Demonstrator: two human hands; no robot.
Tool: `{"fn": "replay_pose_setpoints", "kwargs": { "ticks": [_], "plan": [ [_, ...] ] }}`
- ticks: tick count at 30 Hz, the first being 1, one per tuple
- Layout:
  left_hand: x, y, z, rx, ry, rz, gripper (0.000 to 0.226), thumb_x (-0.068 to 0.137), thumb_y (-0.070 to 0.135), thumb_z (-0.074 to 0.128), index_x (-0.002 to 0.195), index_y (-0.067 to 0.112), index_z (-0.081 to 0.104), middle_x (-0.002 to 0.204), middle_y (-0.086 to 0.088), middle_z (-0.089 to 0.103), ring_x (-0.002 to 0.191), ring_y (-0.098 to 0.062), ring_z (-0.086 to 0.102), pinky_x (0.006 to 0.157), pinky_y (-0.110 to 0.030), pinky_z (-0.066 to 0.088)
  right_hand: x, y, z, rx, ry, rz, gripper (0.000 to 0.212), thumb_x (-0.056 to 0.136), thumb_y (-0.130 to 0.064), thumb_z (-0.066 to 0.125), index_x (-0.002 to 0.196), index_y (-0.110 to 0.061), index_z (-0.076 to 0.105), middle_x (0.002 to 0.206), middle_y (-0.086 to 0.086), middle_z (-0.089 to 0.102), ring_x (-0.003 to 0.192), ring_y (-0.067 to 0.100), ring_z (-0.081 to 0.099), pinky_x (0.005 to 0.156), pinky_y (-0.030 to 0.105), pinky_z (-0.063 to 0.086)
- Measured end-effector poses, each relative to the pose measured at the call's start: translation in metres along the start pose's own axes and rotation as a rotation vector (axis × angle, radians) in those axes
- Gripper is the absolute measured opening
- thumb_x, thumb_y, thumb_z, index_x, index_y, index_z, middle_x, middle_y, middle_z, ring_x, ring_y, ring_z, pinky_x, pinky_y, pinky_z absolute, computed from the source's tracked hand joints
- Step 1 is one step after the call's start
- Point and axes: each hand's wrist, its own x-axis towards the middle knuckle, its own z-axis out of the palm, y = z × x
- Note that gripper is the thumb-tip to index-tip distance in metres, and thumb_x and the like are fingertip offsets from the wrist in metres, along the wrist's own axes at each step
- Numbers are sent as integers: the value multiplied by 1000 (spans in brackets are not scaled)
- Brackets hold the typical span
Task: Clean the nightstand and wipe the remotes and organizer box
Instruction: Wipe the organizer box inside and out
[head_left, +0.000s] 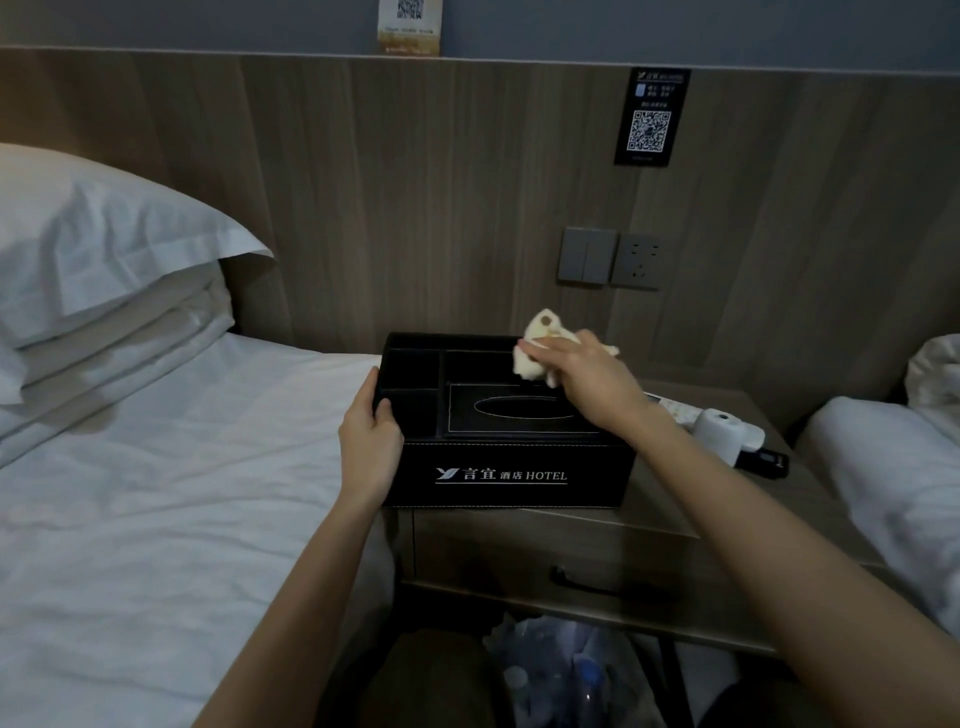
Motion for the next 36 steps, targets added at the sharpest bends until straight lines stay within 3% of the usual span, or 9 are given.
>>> {"fn": "replay_pose_setpoints", "kwargs": {
  "ticks": [7, 10, 15, 22, 24, 27, 29, 34, 36],
  "plan": [
    [1, -2, -2, -32, -20, -30, 46, 98, 1, 35, 134, 21, 55, 124, 5, 63, 115, -12, 57, 103, -31, 45, -17, 3, -22, -48, -1, 217, 58, 93, -1, 44, 144, -29, 41, 147, -5, 42, 119, 32, 40, 85, 46, 47],
    [1, 1, -4, -46, -40, -56, 42, 101, 7, 37, 138, 20, 50, 132, 4, 59, 121, -11, 53, 107, -30, 41, -5, -33, -23, 70, 87, 10, 66, 85, 3, 55, 142, -28, 46, 145, -5, 46, 120, 35, 46, 92, 47, 49],
    [-5, 10, -16, -184, -122, -131, 35, 105, 20, 36, 136, 26, 51, 131, 8, 58, 116, -3, 56, 100, -21, 42, 17, -108, -16, 135, 129, -239, 59, 92, 2, 45, 144, -27, 44, 149, -5, 42, 135, 25, 31, 95, 36, 44],
    [-27, 1, -37, -249, -160, -210, 29, 102, 34, 42, 125, 36, 61, 111, 24, 68, 107, 6, 62, 101, -28, 46, 47, -146, 14, 27, 26, -170, 57, 90, 2, 42, 145, -10, 34, 149, 4, 37, 143, 31, 20, 110, 34, 21],
    [-28, -1, -38, -213, -173, -209, 28, 103, 37, 40, 122, 42, 59, 108, 28, 67, 107, 6, 61, 101, -28, 46, 47, -149, 17, 22, -38, -168, 56, 91, 1, 44, 145, -10, 32, 149, 4, 34, 143, 33, 19, 112, 42, 26],
    [-29, -3, -36, -133, -173, -181, 35, 103, 42, 33, 132, 41, 53, 119, 24, 62, 112, 3, 58, 102, -26, 43, 42, -147, 17, 106, -102, -164, 55, 90, 3, 44, 142, -13, 37, 147, 5, 37, 138, 32, 28, 98, 56, 42],
    [-30, -2, -34, -111, -161, -174, 38, 103, 43, 30, 134, 38, 51, 122, 16, 60, 111, 0, 56, 100, -23, 42, 37, -145, 15, 160, -98, -183, 56, 88, 7, 43, 140, -15, 43, 144, 5, 43, 133, 32, 37, 94, 52, 46],
    [-32, -6, -34, -149, -143, -226, 38, 103, 45, 32, 120, 30, 63, 116, 5, 68, 111, -10, 62, 102, -36, 48, 17, -141, 15, 212, -59, -290, 65, 82, 18, 42, 139, -12, 48, 143, 6, 48, 131, 28, 41, 99, 47, 44],
    [-31, -9, -34, -169, -157, -261, 39, 102, 48, 30, 116, 32, 62, 116, 2, 68, 108, -11, 64, 101, -37, 49, 7, -143, 11, 177, -87, -294, 64, 86, 16, 43, 143, -14, 44, 150, 4, 41, 139, 28, 32, 106, 48, 38]
  ]
}}
